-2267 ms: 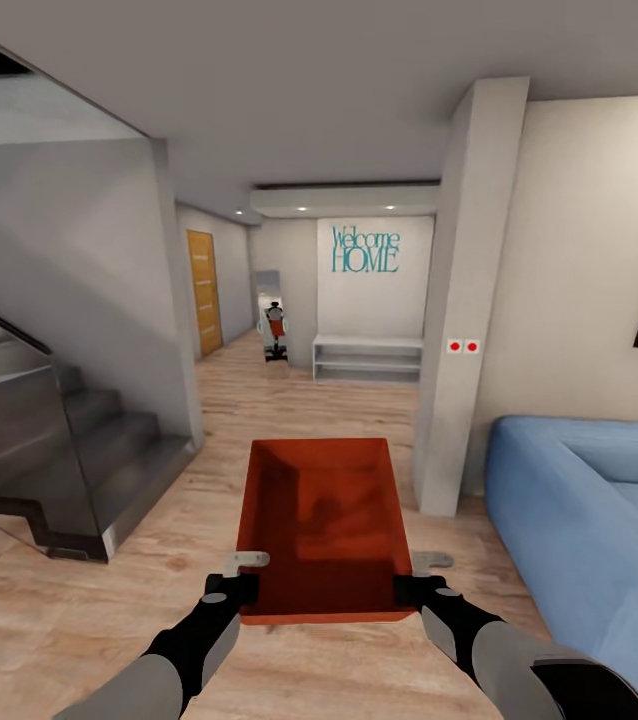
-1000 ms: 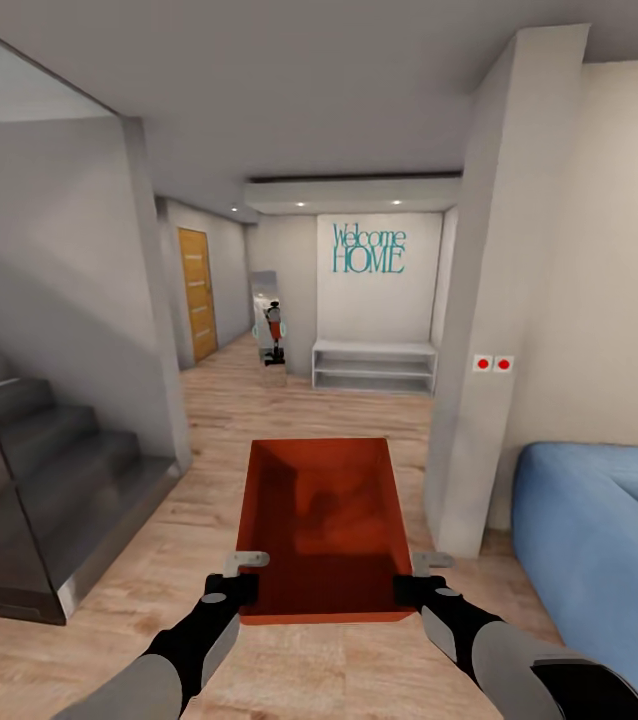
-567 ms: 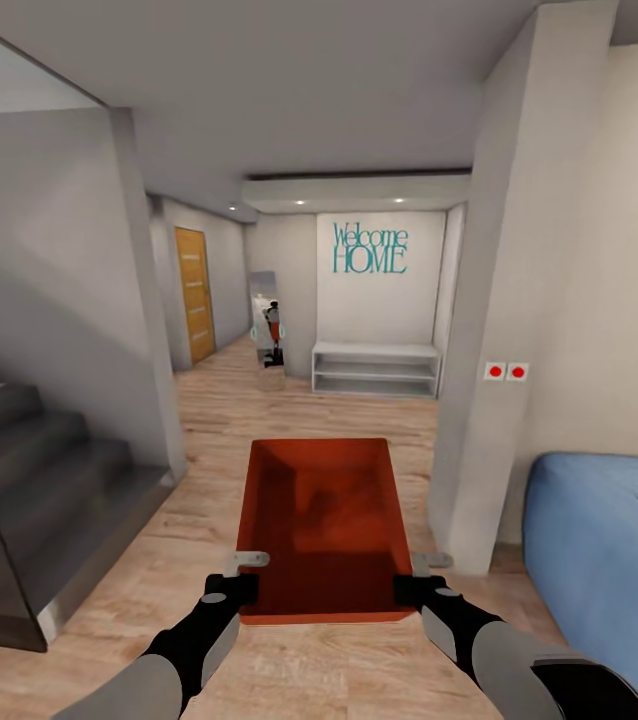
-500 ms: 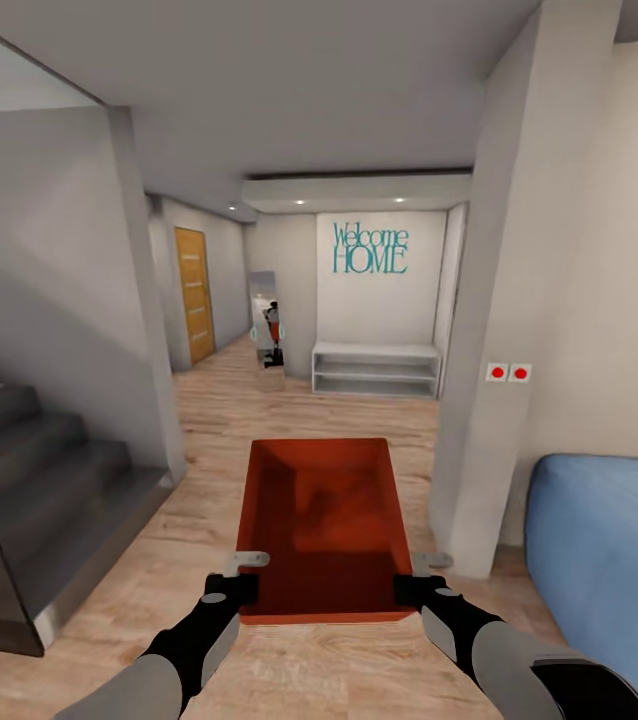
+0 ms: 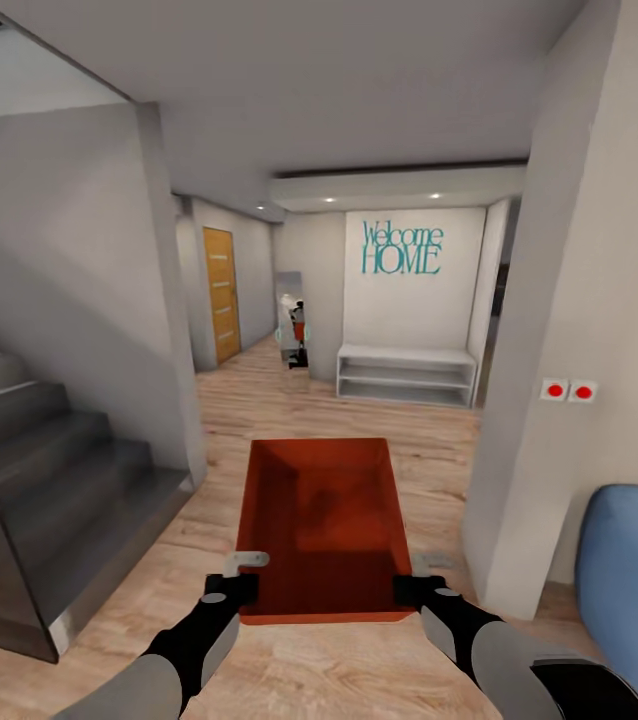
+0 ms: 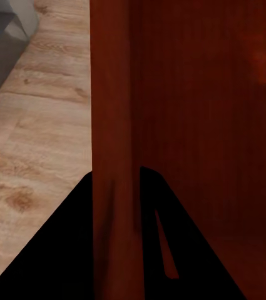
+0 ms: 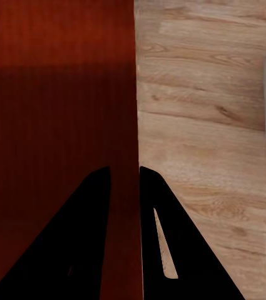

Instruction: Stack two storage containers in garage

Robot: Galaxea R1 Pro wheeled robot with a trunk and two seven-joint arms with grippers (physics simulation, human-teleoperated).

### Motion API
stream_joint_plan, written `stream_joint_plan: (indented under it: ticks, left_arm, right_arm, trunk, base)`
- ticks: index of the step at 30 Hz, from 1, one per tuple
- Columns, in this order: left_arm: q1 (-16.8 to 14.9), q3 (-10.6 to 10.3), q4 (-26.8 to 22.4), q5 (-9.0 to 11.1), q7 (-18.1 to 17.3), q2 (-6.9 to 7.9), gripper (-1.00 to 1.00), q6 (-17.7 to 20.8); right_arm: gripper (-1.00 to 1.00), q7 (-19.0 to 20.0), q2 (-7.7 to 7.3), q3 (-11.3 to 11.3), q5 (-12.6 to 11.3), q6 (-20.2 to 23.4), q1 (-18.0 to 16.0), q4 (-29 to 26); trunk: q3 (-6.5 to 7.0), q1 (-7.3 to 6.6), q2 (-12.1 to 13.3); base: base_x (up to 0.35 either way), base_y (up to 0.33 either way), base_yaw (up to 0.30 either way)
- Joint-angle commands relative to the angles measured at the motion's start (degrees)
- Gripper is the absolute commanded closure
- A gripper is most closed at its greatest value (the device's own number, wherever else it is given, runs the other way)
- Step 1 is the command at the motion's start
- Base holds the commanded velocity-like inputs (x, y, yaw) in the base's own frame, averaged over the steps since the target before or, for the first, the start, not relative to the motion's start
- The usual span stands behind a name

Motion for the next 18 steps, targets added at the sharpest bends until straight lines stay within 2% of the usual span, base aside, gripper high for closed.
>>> stream_joint_plan:
  ticks: [1, 6, 18]
  left_arm:
    - [0.0, 0.6, -0.3, -0.9, 4.0, 0.04, 1.0, 0.3]
    - [0.0, 0.6, -0.3, -0.9, 4.0, 0.02, 1.0, 0.3]
    - [0.0, 0.6, -0.3, -0.9, 4.0, 0.04, 1.0, 0.3]
  right_arm:
    - [1.0, 0.3, 0.03, -1.7, -0.1, -0.2, 0.0, 0.2]
    - [1.0, 0.3, 0.03, -1.6, -0.1, -0.2, 0.0, 0.2]
    - [1.0, 0.3, 0.03, -1.6, -0.1, -0.2, 0.0, 0.2]
  trunk:
    - [-0.02, 0.05, 0.0]
    - [-0.02, 0.05, 0.0]
    - [-0.02, 0.05, 0.0]
  base:
    - [0.321, 0.0, 0.265]
    - [0.321, 0.0, 0.135]
    - [0.321, 0.0, 0.006]
